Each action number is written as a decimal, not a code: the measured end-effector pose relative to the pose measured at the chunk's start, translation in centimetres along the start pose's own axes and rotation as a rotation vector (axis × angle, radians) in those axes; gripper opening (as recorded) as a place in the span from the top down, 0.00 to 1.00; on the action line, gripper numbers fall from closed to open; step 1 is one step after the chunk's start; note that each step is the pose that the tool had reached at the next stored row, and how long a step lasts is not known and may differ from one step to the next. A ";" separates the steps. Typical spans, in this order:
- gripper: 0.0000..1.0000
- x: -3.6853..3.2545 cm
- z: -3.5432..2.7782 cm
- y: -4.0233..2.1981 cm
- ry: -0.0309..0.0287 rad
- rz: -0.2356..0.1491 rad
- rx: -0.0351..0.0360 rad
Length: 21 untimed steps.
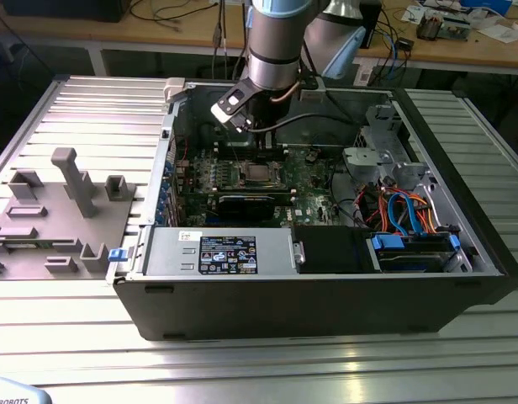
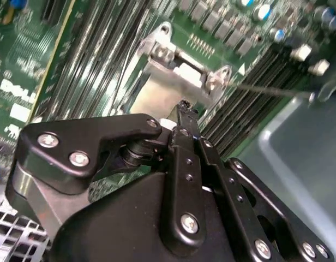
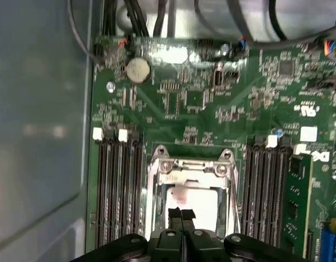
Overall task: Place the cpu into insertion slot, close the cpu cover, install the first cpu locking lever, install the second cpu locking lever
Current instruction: 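Close the cpu cover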
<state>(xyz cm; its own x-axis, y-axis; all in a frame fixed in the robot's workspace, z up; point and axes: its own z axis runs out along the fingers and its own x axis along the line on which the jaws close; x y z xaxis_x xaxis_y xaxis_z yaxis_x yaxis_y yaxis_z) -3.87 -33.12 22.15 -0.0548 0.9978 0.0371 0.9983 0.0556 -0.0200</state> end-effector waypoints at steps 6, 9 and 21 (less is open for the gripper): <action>0.89 0.06 1.53 -2.11 0.0013 -0.008 0.0002; 0.89 0.05 1.67 -2.21 0.0023 -0.009 0.0003; 0.89 -0.03 -0.23 -0.26 0.0062 -0.009 0.0018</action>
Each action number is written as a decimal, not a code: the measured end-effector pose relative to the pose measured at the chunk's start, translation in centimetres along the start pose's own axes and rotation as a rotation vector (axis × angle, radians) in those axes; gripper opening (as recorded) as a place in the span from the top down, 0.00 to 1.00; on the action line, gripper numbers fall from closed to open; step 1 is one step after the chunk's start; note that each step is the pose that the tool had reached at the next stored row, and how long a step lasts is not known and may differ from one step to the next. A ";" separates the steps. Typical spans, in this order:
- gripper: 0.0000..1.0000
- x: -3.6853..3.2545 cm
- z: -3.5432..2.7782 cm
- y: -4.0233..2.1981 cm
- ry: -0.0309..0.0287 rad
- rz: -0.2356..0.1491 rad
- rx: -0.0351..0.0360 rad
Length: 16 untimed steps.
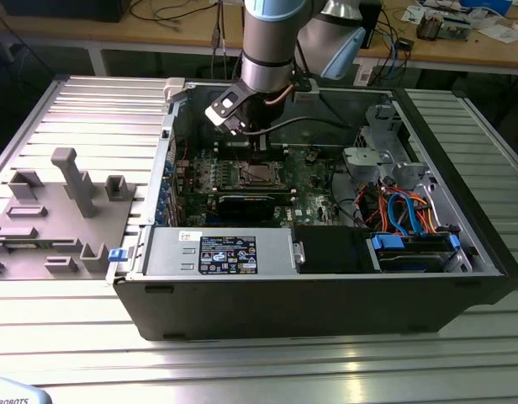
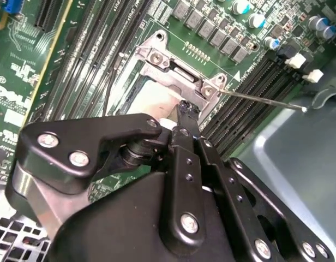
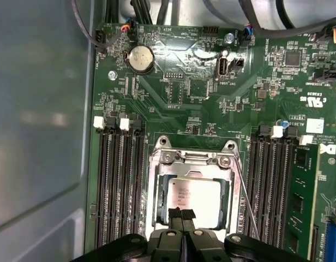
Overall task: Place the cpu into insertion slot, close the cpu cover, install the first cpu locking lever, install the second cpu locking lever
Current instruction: 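Close the cpu cover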
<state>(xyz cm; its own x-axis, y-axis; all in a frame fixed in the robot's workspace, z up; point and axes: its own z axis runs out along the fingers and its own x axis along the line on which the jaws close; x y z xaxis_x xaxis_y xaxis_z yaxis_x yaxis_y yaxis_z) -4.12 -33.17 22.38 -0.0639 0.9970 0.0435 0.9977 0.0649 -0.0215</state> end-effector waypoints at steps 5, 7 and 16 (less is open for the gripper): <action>0.89 0.04 -0.82 -0.02 0.0000 0.000 0.0000; 0.89 0.05 -1.09 -0.02 -0.0002 0.000 0.0000; 0.89 0.12 -2.72 -0.06 0.0000 0.000 0.0000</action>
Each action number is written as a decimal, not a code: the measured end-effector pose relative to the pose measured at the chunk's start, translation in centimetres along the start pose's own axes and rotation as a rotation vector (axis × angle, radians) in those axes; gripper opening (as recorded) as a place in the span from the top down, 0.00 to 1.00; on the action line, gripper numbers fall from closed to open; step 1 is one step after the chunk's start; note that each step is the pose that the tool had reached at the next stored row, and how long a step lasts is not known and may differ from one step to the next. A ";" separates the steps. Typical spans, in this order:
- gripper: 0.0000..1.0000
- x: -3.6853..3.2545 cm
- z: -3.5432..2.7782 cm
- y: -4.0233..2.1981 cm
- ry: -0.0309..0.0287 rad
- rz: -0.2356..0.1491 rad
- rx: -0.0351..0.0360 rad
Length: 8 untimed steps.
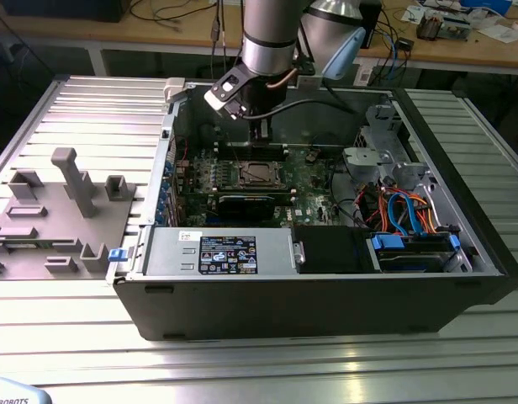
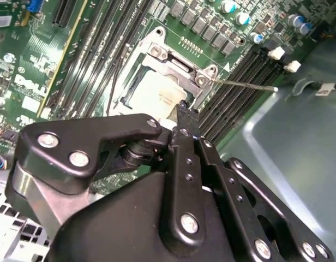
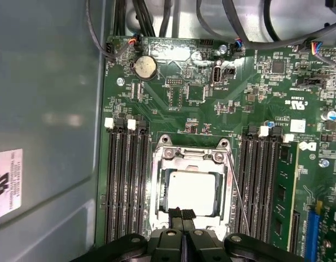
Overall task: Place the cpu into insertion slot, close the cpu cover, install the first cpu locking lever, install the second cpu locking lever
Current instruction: 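Close the cpu cover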
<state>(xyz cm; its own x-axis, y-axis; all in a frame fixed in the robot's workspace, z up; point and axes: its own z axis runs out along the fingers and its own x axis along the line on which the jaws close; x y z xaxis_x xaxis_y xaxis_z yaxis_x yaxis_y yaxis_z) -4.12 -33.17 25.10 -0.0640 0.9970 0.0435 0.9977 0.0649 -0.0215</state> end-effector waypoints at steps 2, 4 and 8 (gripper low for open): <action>0.89 0.02 -0.54 -0.01 -0.0001 0.000 0.0000; 0.89 0.03 -0.81 -0.02 -0.0001 0.000 0.0000; 0.89 0.04 -0.87 -0.02 0.0002 0.000 -0.0002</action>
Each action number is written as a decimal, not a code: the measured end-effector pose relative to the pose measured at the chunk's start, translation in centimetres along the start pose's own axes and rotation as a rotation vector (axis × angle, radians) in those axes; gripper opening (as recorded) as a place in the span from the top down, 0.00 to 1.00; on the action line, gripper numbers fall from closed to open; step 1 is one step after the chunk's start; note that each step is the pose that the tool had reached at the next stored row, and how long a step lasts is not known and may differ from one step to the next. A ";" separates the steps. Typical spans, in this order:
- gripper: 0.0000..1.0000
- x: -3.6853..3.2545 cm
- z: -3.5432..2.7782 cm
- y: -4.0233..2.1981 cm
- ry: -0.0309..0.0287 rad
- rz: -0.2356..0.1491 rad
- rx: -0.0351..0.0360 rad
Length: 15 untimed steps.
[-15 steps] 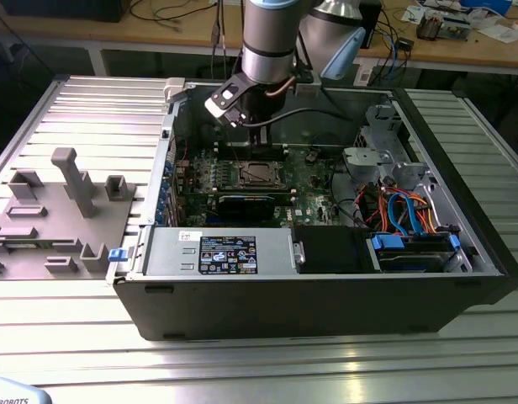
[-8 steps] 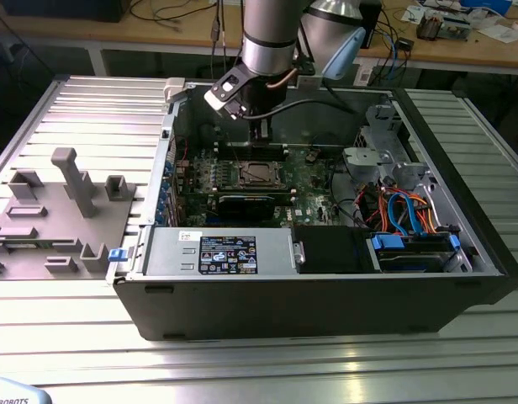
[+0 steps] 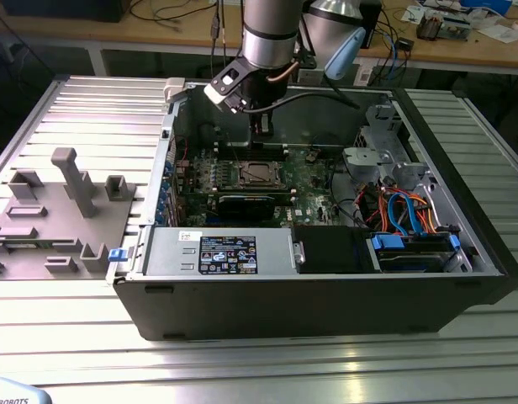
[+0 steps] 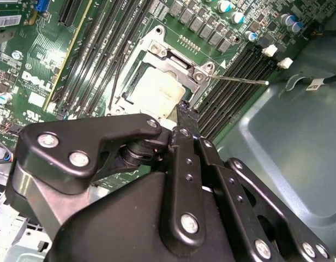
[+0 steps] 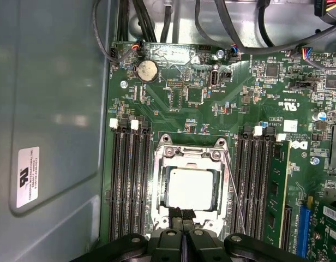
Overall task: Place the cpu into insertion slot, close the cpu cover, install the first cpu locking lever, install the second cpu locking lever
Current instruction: 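Close the cpu cover, then install the first cpu locking lever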
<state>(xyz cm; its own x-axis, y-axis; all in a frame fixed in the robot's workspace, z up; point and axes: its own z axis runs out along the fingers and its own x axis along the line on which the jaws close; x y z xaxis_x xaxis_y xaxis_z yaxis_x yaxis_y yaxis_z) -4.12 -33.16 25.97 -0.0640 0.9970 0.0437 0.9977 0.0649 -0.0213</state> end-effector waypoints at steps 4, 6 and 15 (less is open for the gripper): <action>0.89 0.00 -0.01 0.00 -0.0002 0.000 0.0001; 0.89 0.00 -0.02 0.00 -0.0002 0.000 0.0002; 0.89 -0.01 -0.03 -0.01 -0.0007 -0.017 0.0010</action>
<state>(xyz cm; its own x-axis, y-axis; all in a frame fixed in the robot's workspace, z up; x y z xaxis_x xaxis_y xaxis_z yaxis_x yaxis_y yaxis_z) -4.12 -33.17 26.00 -0.0811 0.9958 0.0433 0.9964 0.0820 -0.0216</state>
